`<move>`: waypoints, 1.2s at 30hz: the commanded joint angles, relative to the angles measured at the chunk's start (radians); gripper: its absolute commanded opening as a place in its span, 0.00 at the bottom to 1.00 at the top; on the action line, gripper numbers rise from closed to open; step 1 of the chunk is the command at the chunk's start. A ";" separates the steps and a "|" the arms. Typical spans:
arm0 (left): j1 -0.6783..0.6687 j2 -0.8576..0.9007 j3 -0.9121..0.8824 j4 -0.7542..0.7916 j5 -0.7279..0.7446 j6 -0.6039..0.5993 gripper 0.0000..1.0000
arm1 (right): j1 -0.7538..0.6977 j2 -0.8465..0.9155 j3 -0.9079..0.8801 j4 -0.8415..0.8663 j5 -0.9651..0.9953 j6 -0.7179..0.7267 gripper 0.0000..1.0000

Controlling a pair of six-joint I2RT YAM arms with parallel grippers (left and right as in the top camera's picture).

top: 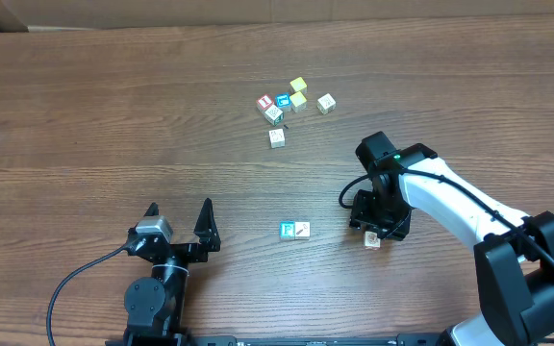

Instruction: Flip 3 blocks

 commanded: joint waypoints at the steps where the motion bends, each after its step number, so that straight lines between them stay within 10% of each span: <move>1: 0.005 -0.011 -0.003 0.002 0.008 0.015 1.00 | 0.005 -0.014 -0.003 -0.003 0.012 0.017 0.59; 36: 0.005 -0.011 -0.003 0.002 0.008 0.015 1.00 | 0.005 -0.014 -0.060 0.104 -0.082 0.024 0.44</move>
